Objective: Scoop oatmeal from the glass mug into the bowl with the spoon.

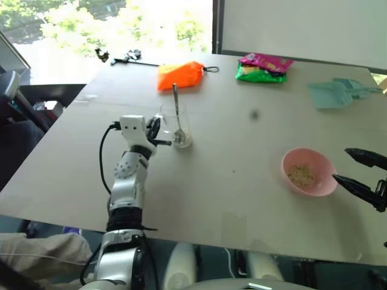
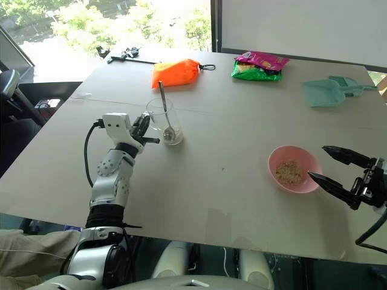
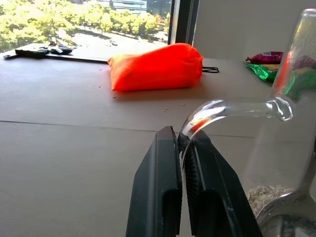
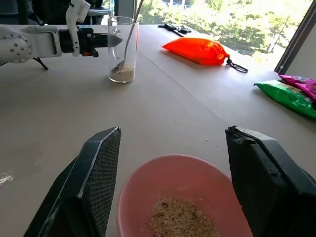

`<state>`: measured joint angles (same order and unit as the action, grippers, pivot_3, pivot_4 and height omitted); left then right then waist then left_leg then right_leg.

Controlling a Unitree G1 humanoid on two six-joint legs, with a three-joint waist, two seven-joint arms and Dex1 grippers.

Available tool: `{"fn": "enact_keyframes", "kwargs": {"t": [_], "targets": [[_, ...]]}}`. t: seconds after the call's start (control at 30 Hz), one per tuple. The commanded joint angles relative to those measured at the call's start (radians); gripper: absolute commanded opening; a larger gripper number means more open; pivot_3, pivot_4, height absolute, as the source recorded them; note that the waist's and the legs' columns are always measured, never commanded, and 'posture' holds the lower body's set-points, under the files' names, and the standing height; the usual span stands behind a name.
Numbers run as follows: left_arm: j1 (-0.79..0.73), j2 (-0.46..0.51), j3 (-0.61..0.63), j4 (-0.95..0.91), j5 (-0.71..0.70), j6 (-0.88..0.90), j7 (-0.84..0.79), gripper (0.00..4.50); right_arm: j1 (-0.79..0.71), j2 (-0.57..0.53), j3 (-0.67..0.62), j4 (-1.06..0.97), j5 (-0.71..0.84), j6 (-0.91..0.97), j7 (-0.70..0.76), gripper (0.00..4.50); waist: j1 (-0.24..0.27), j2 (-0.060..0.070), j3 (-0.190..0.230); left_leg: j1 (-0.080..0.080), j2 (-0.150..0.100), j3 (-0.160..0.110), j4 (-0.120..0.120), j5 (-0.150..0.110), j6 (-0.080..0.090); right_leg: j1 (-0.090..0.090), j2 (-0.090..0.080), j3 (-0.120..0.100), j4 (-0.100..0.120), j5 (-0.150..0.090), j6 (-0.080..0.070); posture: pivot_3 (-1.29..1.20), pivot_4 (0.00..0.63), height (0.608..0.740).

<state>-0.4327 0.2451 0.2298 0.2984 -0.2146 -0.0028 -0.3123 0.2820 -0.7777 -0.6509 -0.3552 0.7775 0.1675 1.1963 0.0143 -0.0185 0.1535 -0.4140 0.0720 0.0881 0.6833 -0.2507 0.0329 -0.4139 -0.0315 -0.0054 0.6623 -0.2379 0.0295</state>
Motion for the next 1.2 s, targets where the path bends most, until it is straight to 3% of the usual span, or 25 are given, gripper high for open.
{"fn": "enact_keyframes", "kwargs": {"t": [0.03,0.53,0.63,0.8,0.93,1.2], "targets": [[-0.027,0.016,0.013,-0.027,-0.029,-0.014,-0.017,0.00,0.009,0.011,-0.049,0.002,0.027,-0.031,0.038,3.40,0.000,0.000,0.000,0.000,0.000,0.000,0.000,0.000,0.000,0.000,0.000,0.000,0.000,0.000,0.000,0.00,0.150,0.740],[0.010,0.025,0.009,-0.071,-0.053,0.016,-0.033,0.00,-0.114,0.030,0.011,-0.025,0.150,0.014,0.066,3.40,0.000,0.000,0.000,0.000,0.000,0.000,0.000,0.000,0.000,0.000,0.000,0.000,0.000,0.000,0.000,0.00,0.150,0.740],[0.018,0.018,0.011,-0.079,-0.069,0.017,-0.041,0.89,-0.118,0.038,0.023,-0.022,0.135,0.013,0.056,3.43,0.000,0.000,0.000,0.000,0.000,0.000,0.000,0.000,0.000,0.000,0.000,0.000,0.000,0.000,0.000,0.00,0.150,0.740],[0.073,0.032,0.020,-0.143,-0.081,0.044,-0.024,3.22,-0.089,0.060,0.027,-0.038,0.122,0.020,0.019,3.43,-0.001,0.000,0.000,0.000,0.000,0.000,0.000,0.000,0.000,0.000,0.000,0.000,0.000,0.000,0.000,0.00,0.150,0.740],[0.180,0.053,0.028,-0.284,-0.108,0.109,-0.037,3.22,-0.004,0.075,0.003,-0.030,0.086,0.022,-0.008,3.43,-0.001,0.000,0.000,0.000,0.000,0.000,-0.001,0.000,0.000,0.000,-0.001,0.000,0.000,0.000,0.000,0.00,0.150,0.740],[0.524,0.226,0.101,-0.660,-0.289,0.320,-0.196,3.22,0.159,0.058,-0.052,0.125,-0.075,-0.064,0.021,3.43,-0.002,0.000,0.000,0.002,0.002,-0.002,-0.002,0.000,0.000,-0.001,-0.003,0.002,0.000,-0.003,-0.004,0.00,0.150,0.740]]}}
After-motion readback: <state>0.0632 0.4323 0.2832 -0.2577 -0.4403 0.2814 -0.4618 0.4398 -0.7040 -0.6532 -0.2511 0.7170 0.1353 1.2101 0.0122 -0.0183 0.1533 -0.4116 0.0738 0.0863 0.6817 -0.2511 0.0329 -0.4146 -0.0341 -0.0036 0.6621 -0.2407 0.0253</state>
